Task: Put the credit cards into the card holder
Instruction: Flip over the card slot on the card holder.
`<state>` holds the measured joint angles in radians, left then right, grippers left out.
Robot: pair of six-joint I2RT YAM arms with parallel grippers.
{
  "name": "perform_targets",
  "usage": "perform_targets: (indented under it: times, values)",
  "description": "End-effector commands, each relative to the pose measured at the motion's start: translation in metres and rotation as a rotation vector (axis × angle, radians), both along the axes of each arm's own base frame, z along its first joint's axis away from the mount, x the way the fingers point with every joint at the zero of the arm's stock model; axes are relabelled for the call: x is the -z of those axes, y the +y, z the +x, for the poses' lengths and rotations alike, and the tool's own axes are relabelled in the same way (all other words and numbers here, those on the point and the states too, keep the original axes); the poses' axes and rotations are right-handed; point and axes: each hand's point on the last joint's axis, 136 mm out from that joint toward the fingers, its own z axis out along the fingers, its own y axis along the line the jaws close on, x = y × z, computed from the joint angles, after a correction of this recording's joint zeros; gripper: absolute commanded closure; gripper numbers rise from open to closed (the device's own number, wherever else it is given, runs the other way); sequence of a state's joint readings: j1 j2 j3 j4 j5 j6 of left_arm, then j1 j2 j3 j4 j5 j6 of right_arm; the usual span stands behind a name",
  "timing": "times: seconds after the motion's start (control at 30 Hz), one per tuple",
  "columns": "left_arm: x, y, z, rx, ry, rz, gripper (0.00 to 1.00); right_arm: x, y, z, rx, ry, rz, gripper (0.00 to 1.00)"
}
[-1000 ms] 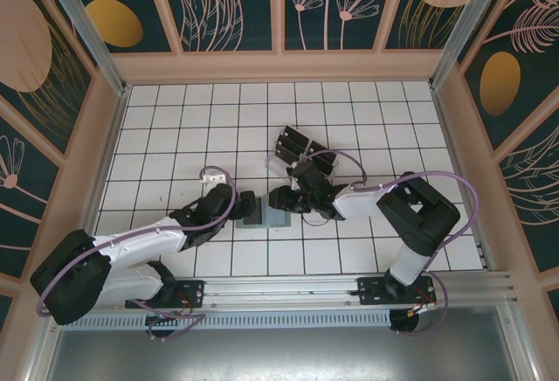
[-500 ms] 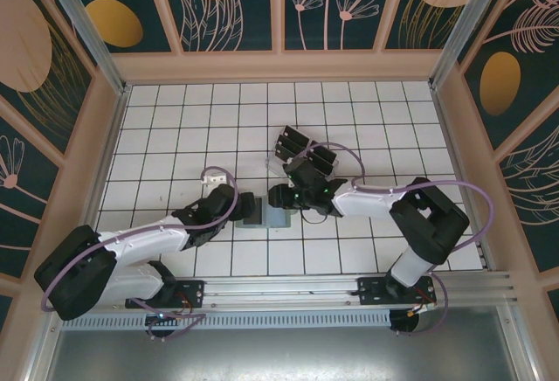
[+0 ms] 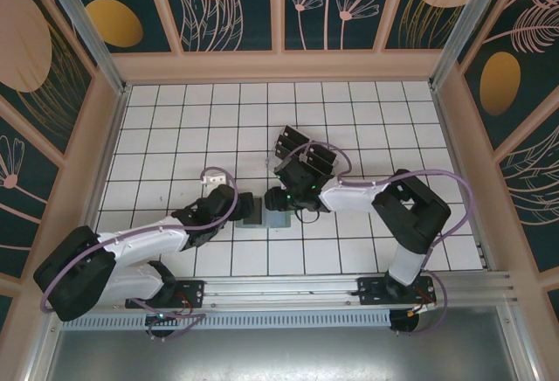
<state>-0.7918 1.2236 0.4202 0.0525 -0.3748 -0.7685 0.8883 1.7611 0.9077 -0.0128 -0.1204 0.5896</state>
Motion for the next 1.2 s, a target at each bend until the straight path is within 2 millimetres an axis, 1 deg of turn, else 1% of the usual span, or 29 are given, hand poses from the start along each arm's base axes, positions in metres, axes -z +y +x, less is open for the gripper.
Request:
perform_targets:
  times: [0.0,0.1,0.17,0.4,0.47,0.63,0.7,0.93,1.17]
  values:
    - [0.001,0.004,-0.001,0.009,-0.011,0.018,0.01,-0.001,0.020,-0.005,-0.026,0.040,0.061,0.57]
    - [0.001,0.001,-0.001,0.021,-0.012,0.010,0.01,0.000,0.027,-0.006,-0.020,0.065,0.109,0.57]
    - [0.001,0.000,-0.002,0.030,-0.015,0.002,0.01,-0.001,0.028,-0.005,-0.006,0.073,0.129,0.57]
    - [-0.005,-0.005,-0.008,0.070,-0.042,-0.051,0.01,-0.002,0.020,-0.002,0.042,0.076,0.142,0.57]
    - [-0.009,-0.009,-0.012,0.089,-0.059,-0.066,0.01,-0.002,0.019,-0.002,0.050,0.075,0.143,0.57]
    - [-0.016,-0.027,-0.023,0.156,-0.093,-0.068,0.01,-0.002,0.018,-0.003,0.064,0.081,0.151,0.57]
    - [-0.017,-0.033,-0.026,0.177,-0.101,-0.069,0.02,-0.001,0.018,-0.003,0.070,0.085,0.152,0.57]
    - [-0.018,-0.043,-0.029,0.218,-0.121,-0.068,0.02,0.000,0.017,-0.004,0.074,0.092,0.157,0.57]
    - [-0.011,-0.048,-0.032,0.253,-0.126,-0.033,0.02,0.001,0.017,-0.005,0.076,0.098,0.166,0.57]
